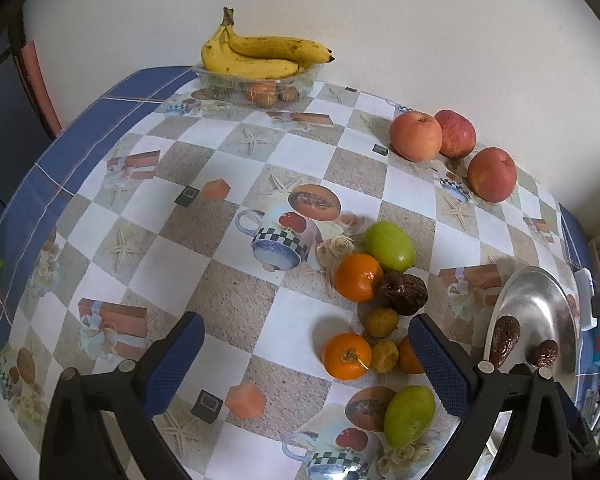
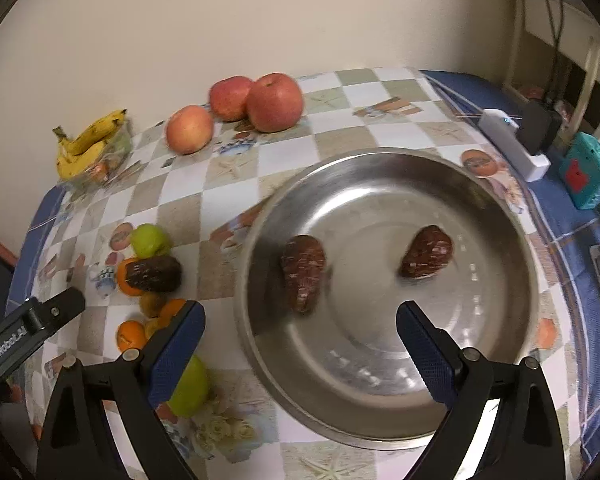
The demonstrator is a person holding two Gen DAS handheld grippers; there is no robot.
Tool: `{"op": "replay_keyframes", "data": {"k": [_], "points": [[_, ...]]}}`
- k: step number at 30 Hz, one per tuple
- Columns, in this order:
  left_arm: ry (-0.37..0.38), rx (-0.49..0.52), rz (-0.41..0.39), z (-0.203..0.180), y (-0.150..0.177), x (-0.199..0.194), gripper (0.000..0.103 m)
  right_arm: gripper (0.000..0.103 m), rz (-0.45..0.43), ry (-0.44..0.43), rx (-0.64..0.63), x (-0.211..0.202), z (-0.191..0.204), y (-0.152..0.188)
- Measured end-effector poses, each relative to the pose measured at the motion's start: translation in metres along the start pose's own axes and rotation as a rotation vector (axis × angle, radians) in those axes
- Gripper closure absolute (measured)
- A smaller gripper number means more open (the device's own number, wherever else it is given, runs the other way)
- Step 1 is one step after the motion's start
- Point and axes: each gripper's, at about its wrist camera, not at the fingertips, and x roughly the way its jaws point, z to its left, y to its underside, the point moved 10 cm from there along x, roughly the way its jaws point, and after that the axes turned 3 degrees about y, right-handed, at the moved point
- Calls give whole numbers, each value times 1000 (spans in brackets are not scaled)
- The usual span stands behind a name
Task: Organize fruits
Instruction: 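Withdraw both open tools from the bowl back toward the fruit row, then grasp a tangerine with the left tool while the right tool grasps a green pear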
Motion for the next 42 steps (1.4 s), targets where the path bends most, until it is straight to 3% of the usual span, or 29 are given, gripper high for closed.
{"op": "replay_keyframes", "data": {"k": [5,10,17,21,22,25,27,29,31,33,37,39,42], "points": [[85,-31,-21,5,-11,-6,0,6,23,-73,-63,0,29,4],[102,-10,-50,12,-23,-14,0,6,18,-122,-97,-5,54,5],[138,-64,24,18,-14,-2,1,8,19,-140,-145,-10,77,8],[169,-74,106,9,1,17,3,22,55,-136,-178,-1,85,18],[172,-72,131,7,6,23,5,27,67,-135,-184,2,87,22],[176,-68,188,2,20,39,13,31,121,-127,-186,15,88,34],[180,-75,226,0,29,48,15,40,160,-125,-195,24,90,44],[182,-85,252,-1,36,55,17,41,183,-109,-210,31,90,51],[195,-92,265,-4,40,58,28,43,198,-103,-216,36,90,55],[205,-98,272,-6,42,60,32,44,209,-102,-218,38,90,58],[273,-107,281,-16,43,59,59,48,223,-90,-231,44,89,62],[304,-112,291,-21,44,59,65,51,230,-104,-224,44,90,63],[304,-109,290,-24,42,60,65,58,230,-118,-231,42,93,64]]}}
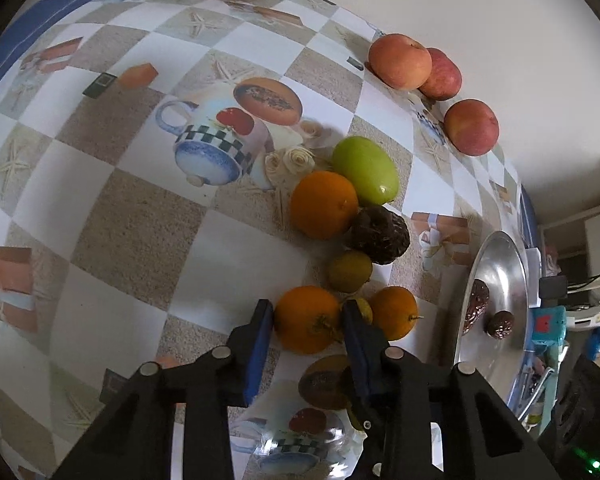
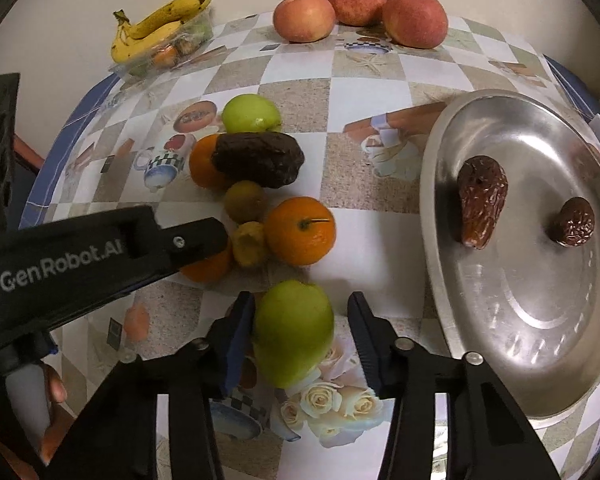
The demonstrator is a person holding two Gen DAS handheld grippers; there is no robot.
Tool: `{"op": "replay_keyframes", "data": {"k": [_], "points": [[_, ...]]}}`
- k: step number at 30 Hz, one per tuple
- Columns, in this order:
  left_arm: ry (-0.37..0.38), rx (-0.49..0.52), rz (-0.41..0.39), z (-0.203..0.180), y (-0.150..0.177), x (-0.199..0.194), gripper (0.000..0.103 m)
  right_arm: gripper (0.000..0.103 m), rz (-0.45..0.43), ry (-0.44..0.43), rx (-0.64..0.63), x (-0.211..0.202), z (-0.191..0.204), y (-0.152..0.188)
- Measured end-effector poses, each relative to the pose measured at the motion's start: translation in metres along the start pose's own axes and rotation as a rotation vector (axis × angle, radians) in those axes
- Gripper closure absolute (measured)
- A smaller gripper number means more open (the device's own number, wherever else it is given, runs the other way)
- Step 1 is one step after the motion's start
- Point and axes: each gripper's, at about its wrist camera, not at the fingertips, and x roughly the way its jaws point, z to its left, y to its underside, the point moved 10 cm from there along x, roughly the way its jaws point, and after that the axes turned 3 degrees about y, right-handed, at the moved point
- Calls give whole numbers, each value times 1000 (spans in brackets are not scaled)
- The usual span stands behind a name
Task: Organize fruits
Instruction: 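Grasp a tangerine with the left tool while the right tool grasps a green pear, then carry the tangerine and green pear into the steel bowl and open both tools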
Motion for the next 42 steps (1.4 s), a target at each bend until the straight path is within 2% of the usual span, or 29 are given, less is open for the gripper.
{"op": "replay_keyframes", "data": {"k": [1,4,6,10,14,21,25,33,37,42], "points": [[5,-8,-1,0,0,0,66,61,-1,-4,-4,0,1,0],[13,-30,-2,3,-1,-3,66,62,-3,-5,-9,-1,4,0],[-7,-38,-18,8,-3,-8,66,62,-3,-6,-12,-1,4,-1],[-67,-51,-68,22,-12,-18,66,62,-17,46,-3,-7,-7,-4],[-100,-46,-121,25,-21,-32,66,62,-59,1,48,-24,-12,-14],[-68,-36,-178,15,-30,-52,66,62,-138,32,92,-55,-32,-29],[-58,-31,-187,12,-30,-58,66,62,-151,62,142,-65,-57,-32],[-44,-3,-192,-5,-28,-60,66,62,-163,182,265,-77,-129,-28],[-32,55,-178,-26,-21,-55,66,62,-147,242,323,-79,-163,-21],[-7,179,-137,-72,0,-39,66,62,-146,262,386,-83,-191,-14]]}}
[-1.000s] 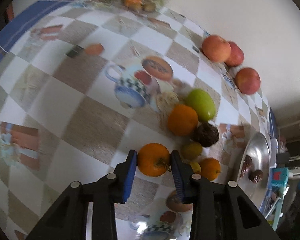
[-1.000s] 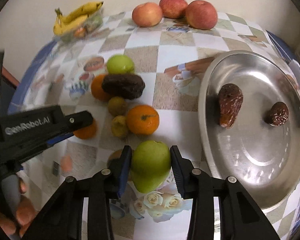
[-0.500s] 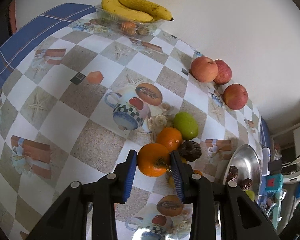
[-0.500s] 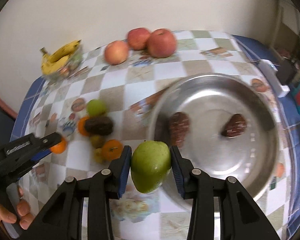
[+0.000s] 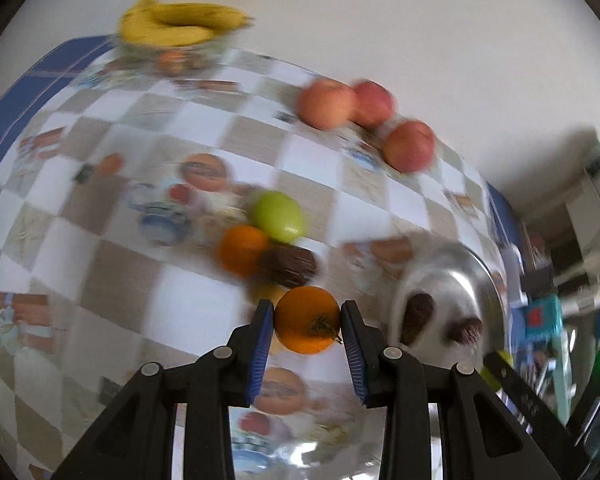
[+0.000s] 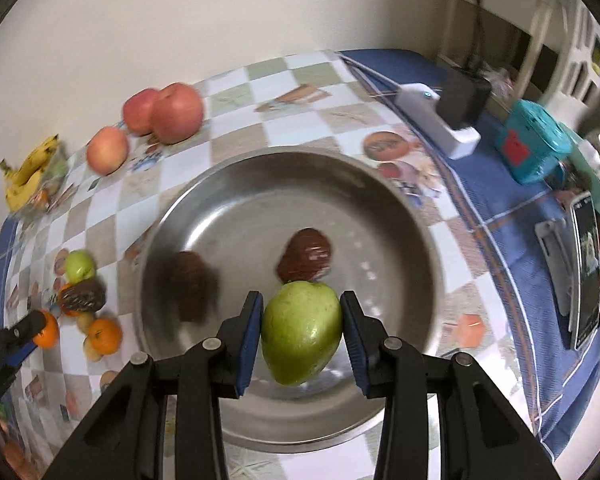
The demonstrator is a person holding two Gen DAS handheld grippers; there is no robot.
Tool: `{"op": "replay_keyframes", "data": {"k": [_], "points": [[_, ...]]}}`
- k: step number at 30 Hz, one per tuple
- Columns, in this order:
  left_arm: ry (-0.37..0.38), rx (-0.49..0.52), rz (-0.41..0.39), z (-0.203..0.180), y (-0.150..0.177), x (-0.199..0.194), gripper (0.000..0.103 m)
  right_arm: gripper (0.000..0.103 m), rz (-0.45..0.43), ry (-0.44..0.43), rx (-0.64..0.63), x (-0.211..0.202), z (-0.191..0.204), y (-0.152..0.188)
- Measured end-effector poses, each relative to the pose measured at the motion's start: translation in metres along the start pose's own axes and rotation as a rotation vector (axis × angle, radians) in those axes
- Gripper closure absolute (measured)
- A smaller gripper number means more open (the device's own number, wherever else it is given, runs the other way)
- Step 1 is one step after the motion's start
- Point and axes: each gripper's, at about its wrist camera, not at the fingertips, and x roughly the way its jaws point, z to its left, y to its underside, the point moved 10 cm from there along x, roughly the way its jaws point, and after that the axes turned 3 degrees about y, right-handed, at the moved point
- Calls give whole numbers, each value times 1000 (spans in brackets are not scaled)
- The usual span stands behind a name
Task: Organize fruits
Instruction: 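Carry the tangerine and green pear into the steel bowl and open both tools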
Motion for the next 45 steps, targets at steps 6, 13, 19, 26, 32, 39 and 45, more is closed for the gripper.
{"op": "replay_keyframes", "data": {"k": [6,13,19,26,32,39,45], "points": [[43,199,46,-71,29,20,66,62,-7,5,63,-3,-22,-5],[70,321,86,-109,57,46,66,62,-9,-5,75,-5,-26,-5],[81,328,113,-112,65,64,66,62,23,-26,84,9,-24,3],[94,349,126,-116,72,76,66,62,47,-34,91,23,-21,11],[70,368,135,-114,76,82,66,62,96,-27,79,39,-19,22],[68,367,139,-113,74,84,65,62,105,-25,86,42,-21,24],[78,352,149,-113,74,84,65,61,109,-22,70,39,-20,22]]}}
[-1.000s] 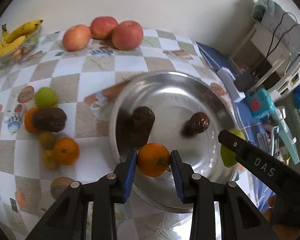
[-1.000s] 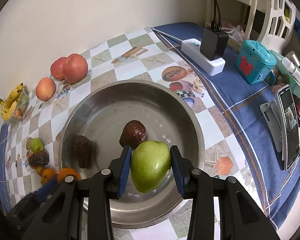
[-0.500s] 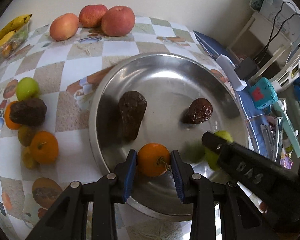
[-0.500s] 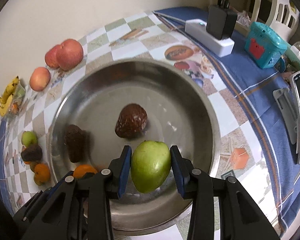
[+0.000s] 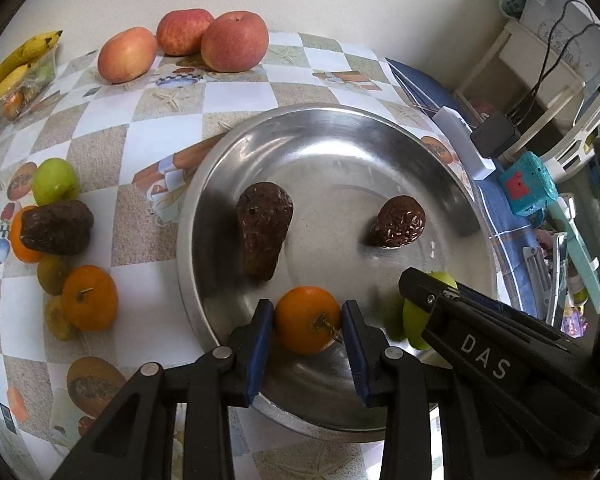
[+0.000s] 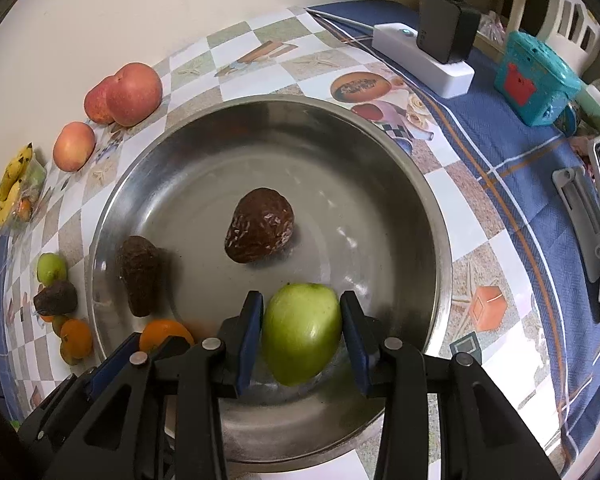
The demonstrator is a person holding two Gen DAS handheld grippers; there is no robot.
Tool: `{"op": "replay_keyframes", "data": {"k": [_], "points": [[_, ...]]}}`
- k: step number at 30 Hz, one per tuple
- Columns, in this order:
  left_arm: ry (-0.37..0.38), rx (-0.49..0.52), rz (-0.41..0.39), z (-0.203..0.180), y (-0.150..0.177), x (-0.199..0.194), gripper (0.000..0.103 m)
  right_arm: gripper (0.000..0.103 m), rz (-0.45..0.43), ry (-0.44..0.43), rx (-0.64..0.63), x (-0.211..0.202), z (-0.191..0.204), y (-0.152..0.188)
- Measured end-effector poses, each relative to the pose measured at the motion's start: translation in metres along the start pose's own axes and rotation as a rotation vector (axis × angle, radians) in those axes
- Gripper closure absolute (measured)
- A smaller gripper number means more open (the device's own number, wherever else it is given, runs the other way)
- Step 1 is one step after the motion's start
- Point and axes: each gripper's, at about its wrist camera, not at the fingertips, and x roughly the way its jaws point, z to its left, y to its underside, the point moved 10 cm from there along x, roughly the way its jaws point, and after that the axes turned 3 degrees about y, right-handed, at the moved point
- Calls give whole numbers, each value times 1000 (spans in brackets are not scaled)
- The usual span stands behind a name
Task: Organize fruits
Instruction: 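Carry the tangerine and green pear into the steel bowl and open both tools, then withdraw both open tools from the bowl back toward the fruit row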
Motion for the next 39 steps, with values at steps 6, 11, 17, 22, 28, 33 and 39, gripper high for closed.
{"op": "replay_keyframes", "data": {"k": [6,11,17,22,28,33,39], "points": [[27,-13,-10,0,-2,-10,61,44,-39,10,-31,-15,5,-6],[42,-24,-36,0,-8,-25,56,44,-86,5,-22,-31,5,-15],[19,-63,-54,15,-17,-44,56,44,-144,-1,10,-47,1,-24],[-112,-144,-73,58,-19,-61,56,44,-131,6,26,-43,-1,-24],[-144,-275,-121,105,-22,-83,56,44,-107,-6,-9,-36,11,-18],[-178,-359,-160,143,-23,-102,56,44,-102,-41,-59,-36,33,-13],[-215,-427,-175,168,-20,-109,43,42,-106,-38,-96,-35,44,-10]]}}
